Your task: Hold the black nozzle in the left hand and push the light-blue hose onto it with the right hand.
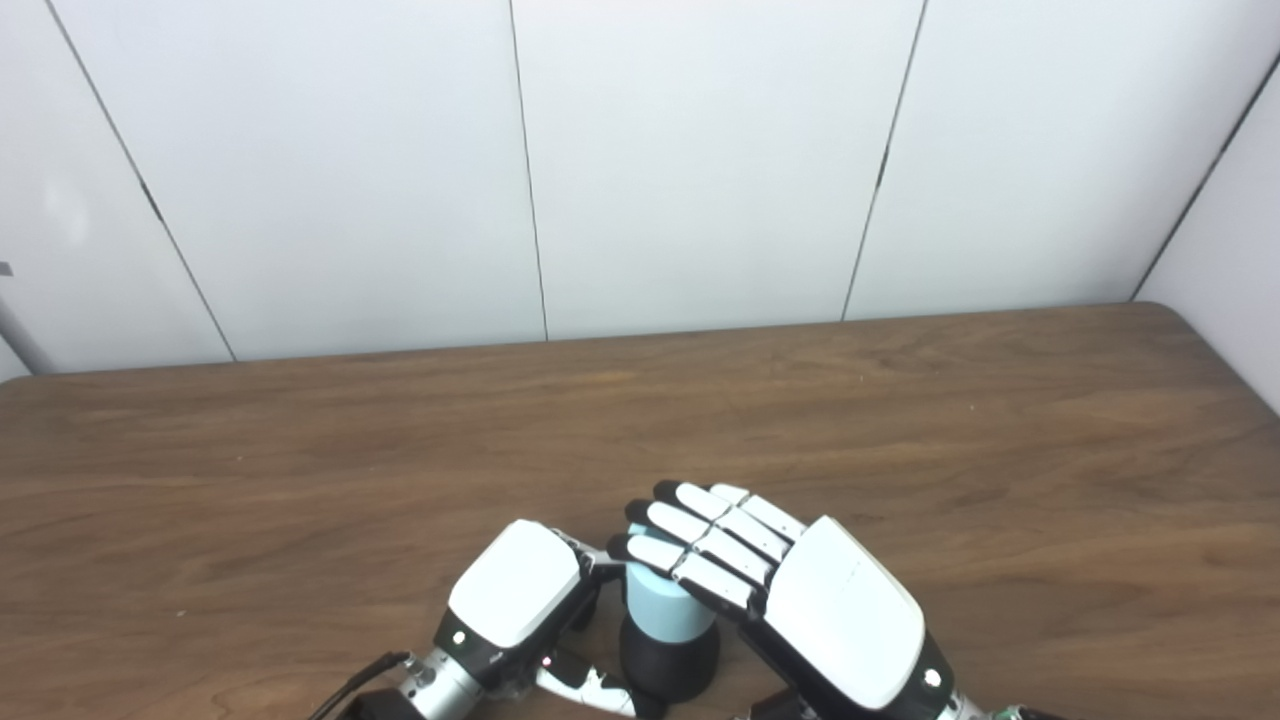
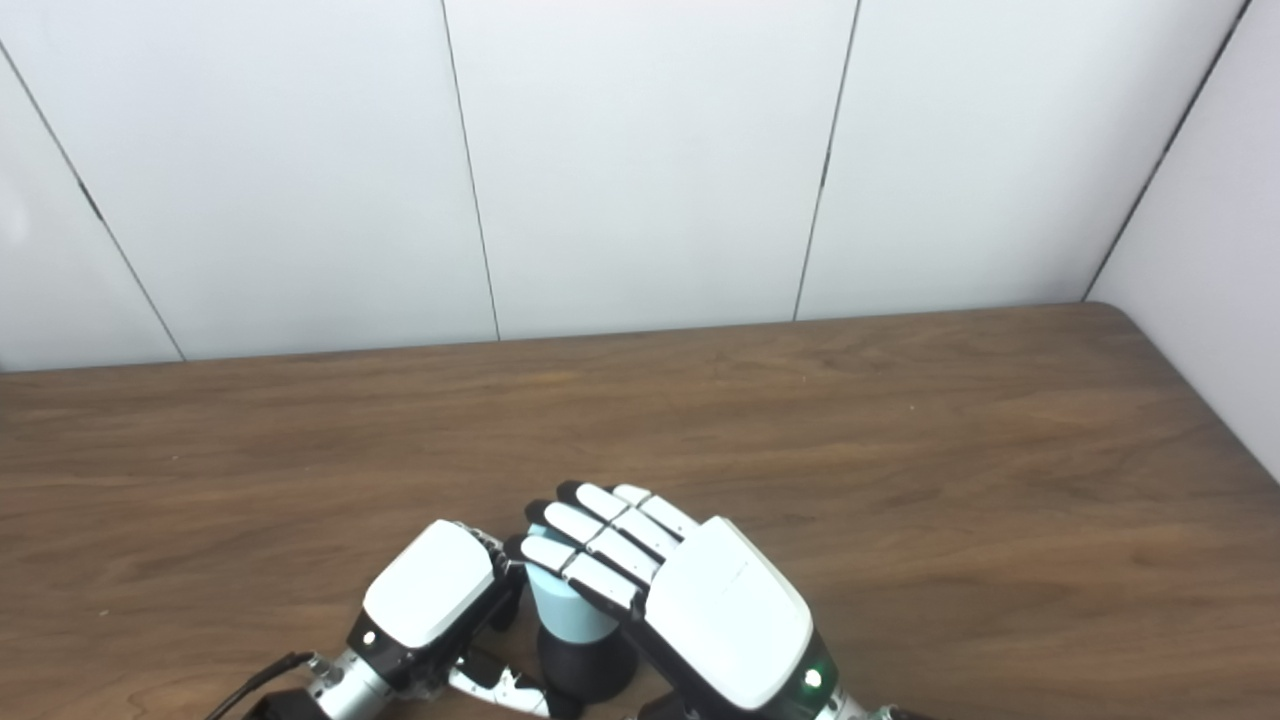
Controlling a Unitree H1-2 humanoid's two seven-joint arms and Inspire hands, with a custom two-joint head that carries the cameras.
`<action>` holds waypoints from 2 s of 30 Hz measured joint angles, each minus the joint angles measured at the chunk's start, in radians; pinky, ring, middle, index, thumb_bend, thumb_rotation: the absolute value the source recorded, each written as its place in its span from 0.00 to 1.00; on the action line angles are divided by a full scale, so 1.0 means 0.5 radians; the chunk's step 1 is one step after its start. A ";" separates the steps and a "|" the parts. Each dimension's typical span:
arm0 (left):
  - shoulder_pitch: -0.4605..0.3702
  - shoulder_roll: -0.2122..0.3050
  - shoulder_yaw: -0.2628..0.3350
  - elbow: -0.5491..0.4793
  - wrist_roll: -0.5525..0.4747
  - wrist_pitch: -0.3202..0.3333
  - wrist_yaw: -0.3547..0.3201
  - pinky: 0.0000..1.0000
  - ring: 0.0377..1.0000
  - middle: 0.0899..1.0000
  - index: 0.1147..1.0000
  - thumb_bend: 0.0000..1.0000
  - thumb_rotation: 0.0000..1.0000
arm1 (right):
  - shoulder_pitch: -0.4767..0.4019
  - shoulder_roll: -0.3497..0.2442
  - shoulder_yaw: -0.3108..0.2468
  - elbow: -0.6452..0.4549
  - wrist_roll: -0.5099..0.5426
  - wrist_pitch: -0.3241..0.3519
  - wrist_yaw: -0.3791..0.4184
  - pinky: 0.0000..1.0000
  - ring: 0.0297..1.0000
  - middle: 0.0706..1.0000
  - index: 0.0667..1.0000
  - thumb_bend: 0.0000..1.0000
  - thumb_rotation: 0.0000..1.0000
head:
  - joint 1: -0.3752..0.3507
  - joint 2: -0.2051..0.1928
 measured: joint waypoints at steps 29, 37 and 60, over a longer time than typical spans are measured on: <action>0.000 0.001 0.000 0.001 -0.006 0.001 -0.003 0.13 0.16 0.20 0.41 0.51 0.04 | 0.012 -0.038 0.040 -0.079 -0.224 0.122 0.167 0.87 0.95 0.93 0.88 0.70 0.67 | 0.000 0.003; 0.000 0.002 0.000 0.001 -0.007 0.001 -0.005 0.13 0.15 0.20 0.41 0.51 0.04 | -0.001 -0.038 0.045 -0.121 -0.178 0.184 0.278 0.84 0.92 0.92 0.86 0.73 0.69 | -0.006 0.003; 0.000 0.002 0.000 0.001 -0.008 0.001 -0.006 0.13 0.16 0.20 0.41 0.51 0.04 | -0.004 -0.039 0.057 -0.127 -0.173 0.189 0.293 0.83 0.92 0.92 0.86 0.73 0.71 | -0.003 0.012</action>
